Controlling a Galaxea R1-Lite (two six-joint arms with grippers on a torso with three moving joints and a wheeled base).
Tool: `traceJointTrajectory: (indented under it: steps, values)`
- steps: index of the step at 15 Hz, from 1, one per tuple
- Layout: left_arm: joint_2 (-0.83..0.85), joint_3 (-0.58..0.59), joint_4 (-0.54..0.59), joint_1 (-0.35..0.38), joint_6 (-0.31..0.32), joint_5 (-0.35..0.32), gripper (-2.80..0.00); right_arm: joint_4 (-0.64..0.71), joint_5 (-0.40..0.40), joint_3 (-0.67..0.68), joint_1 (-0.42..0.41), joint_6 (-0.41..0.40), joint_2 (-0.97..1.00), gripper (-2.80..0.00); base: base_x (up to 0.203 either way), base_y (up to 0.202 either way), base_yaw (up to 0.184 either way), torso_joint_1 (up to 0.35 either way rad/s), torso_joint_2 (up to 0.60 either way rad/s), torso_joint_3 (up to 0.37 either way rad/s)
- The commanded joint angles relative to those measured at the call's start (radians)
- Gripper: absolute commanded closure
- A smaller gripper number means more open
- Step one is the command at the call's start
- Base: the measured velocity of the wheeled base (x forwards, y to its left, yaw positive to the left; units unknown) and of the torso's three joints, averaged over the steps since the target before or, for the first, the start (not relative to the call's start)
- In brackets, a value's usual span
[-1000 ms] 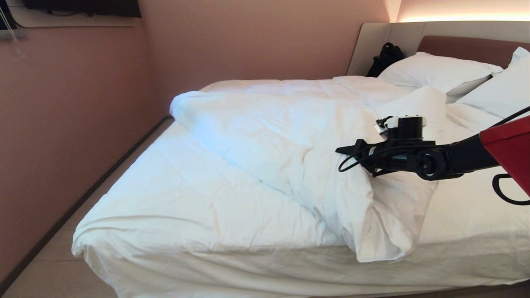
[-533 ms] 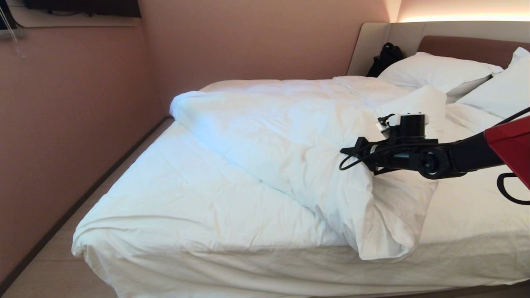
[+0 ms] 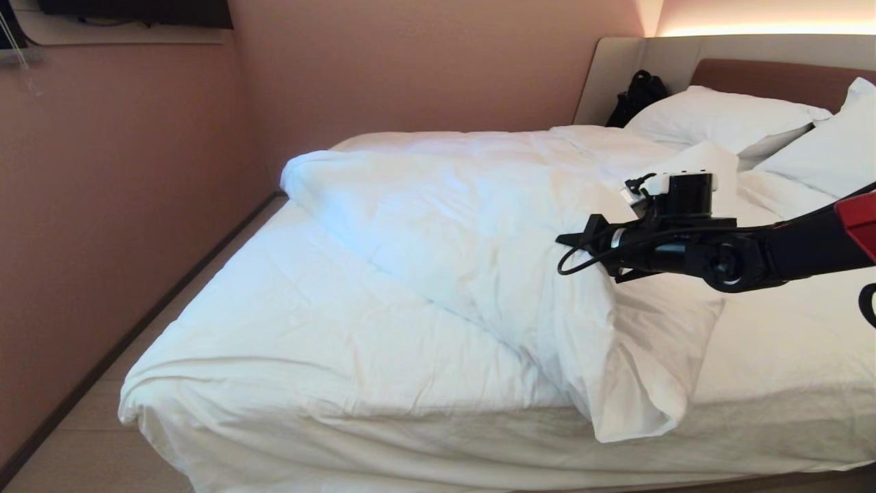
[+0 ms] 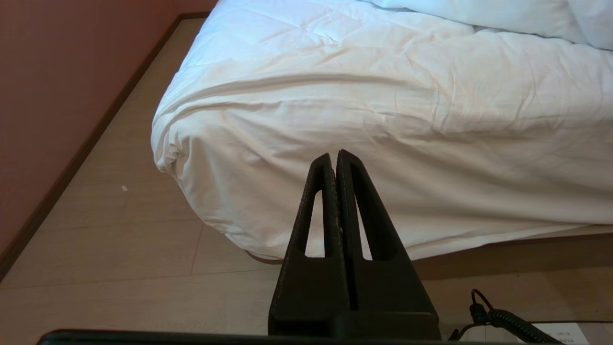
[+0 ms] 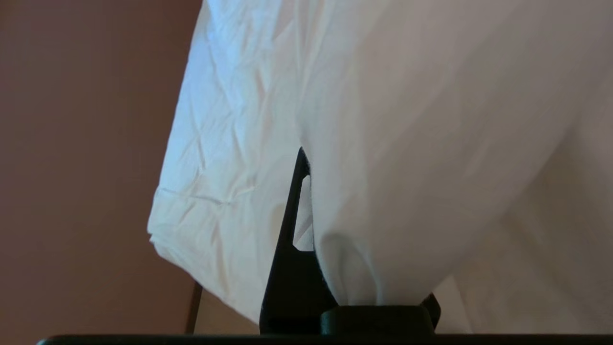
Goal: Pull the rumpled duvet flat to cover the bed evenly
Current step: Hold the folded corner of the quilt
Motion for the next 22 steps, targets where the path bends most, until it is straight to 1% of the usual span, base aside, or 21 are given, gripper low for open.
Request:
traceJointTrajectory:
  steps: [1,5,8,10,12,14,15,16,18,22]
  values:
    - [0.0,0.0,0.001,0.0,0.0,-0.001,0.0,-0.002,0.004,0.043,0.074,0.006,-0.09,0.0,0.0,0.0,0.0,0.0,0.0,0.0]
    - [0.0,0.0,0.001,0.0,0.0,-0.001,0.0,-0.001,0.002,0.122,0.217,0.006,-0.159,0.0,0.0,0.0,0.0,0.0,0.0,0.0]
    - [0.0,0.0,0.001,0.0,0.0,-0.001,0.0,-0.001,0.002,0.152,0.284,0.003,-0.165,0.0,0.0,0.0,0.0,0.0,0.0,0.0]
    - [0.0,0.0,0.001,0.0,0.0,-0.001,0.0,0.001,0.002,0.165,0.311,0.003,-0.16,0.0,0.0,0.0,0.0,0.0,0.0,0.0]
    - [0.0,0.0,0.001,0.0,0.0,-0.001,0.0,0.031,0.002,0.17,0.342,-0.005,-0.156,0.0,0.0,0.0,0.0,0.0,0.0,0.0]
    - [0.0,0.0,0.001,0.0,0.0,-0.001,0.0,0.081,0.0,0.179,0.374,-0.049,-0.155,0.0,0.0,0.0,0.0,0.0,0.0,0.0]
    - [0.0,0.0,0.001,0.0,0.0,-0.001,0.0,0.104,-0.004,0.186,0.393,-0.087,-0.153,0.0,0.0,0.0,0.0,0.0,0.0,0.0]
    - [0.0,0.0,-0.001,0.0,0.0,-0.001,0.0,0.117,-0.006,0.191,0.398,-0.105,-0.153,0.0,0.0,0.0,0.0,0.0,0.0,0.0]
    - [0.0,0.0,0.001,0.0,0.0,-0.001,0.0,0.139,-0.005,0.225,0.408,-0.177,-0.152,0.0,0.0,0.0,0.0,0.0,0.0,0.0]
    - [0.0,0.0,0.001,0.0,0.0,-0.001,0.0,0.141,-0.004,0.269,0.445,-0.225,-0.165,0.0,0.0,0.0,0.0,0.0,0.0,0.0]
